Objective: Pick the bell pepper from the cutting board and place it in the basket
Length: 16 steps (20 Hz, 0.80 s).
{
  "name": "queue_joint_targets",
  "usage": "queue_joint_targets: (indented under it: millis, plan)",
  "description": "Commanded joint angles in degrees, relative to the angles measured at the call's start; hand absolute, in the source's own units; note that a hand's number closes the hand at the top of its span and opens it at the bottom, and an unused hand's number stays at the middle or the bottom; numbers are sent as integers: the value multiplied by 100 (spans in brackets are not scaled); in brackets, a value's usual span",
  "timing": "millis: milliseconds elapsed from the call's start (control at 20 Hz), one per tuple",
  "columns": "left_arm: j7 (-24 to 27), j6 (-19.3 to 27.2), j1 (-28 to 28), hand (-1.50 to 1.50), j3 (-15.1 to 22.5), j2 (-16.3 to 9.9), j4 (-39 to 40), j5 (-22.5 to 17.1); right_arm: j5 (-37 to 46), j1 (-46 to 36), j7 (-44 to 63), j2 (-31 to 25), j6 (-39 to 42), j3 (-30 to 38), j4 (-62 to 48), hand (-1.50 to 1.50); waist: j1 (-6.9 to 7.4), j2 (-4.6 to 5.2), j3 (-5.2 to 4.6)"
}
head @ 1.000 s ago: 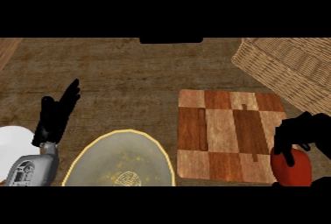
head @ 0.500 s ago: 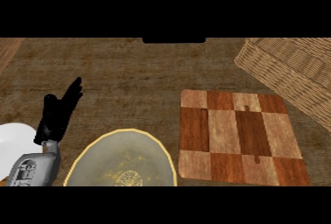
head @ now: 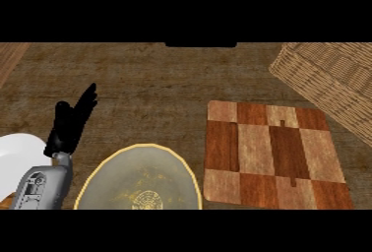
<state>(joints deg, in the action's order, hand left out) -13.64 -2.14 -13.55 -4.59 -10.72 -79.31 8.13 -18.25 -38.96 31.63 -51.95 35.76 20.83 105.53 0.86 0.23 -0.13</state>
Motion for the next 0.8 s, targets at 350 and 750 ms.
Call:
queue_joint_targets:
  millis: [350,750]
  plan:
    - [74,-56,-268,0,45,43,171,14,2952,-686,-2119,-856,242,-960,-2363,150,190,91,12]
    - [292,-83,107,0,45,47,137,25,4110,-808,-4582,-920,-719,-1236,-4594,150,192,74,20]
